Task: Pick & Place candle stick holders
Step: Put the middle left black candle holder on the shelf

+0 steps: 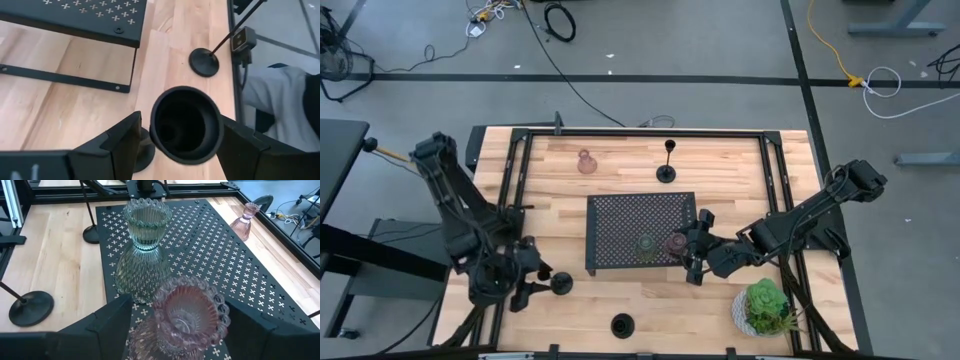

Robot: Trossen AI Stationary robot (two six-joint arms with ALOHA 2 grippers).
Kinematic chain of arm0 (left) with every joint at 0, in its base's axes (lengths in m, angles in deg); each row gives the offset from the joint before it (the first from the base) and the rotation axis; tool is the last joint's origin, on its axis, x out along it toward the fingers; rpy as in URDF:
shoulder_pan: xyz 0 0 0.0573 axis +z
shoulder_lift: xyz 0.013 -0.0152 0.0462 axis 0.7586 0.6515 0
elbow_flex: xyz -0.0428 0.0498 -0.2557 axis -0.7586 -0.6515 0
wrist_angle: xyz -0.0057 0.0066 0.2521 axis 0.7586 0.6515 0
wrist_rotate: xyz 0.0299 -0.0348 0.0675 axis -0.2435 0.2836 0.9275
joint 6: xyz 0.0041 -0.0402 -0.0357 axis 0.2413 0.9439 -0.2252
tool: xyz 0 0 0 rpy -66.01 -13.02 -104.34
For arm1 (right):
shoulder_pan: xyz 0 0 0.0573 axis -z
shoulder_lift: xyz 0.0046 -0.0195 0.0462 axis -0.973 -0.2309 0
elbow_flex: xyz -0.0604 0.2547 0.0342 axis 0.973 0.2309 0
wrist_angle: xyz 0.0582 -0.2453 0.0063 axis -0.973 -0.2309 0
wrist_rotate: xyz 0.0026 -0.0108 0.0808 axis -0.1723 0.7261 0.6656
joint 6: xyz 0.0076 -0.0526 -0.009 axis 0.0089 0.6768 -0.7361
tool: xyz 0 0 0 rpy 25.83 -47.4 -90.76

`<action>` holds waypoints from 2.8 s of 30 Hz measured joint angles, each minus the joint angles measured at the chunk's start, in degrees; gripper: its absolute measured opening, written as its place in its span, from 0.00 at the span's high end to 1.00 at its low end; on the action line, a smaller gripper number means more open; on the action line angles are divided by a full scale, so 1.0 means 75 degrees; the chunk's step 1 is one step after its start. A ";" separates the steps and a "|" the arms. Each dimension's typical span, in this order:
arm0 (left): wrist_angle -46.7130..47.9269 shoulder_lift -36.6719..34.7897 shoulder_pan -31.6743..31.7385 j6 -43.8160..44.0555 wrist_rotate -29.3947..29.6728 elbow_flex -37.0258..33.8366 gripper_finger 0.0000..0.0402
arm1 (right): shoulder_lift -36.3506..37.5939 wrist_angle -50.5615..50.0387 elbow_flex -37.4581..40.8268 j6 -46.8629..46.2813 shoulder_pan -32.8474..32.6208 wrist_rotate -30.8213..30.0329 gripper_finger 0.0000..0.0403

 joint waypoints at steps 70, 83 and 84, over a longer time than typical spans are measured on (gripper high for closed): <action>0.1225 0.0120 0.0010 -0.1193 0.1289 0.1933 0.94 | 0.0481 0.0469 0.0000 0.0991 0.0002 -0.0159 0.31; 0.2135 0.0120 0.0478 -0.3261 0.2141 0.3663 0.94 | 0.0481 0.0531 0.0000 0.1044 0.0002 -0.0160 0.31; 0.2133 0.0120 0.0591 -0.3403 0.2147 0.3719 0.94 | 0.0481 0.0528 0.0000 0.1052 -0.0001 -0.0159 0.31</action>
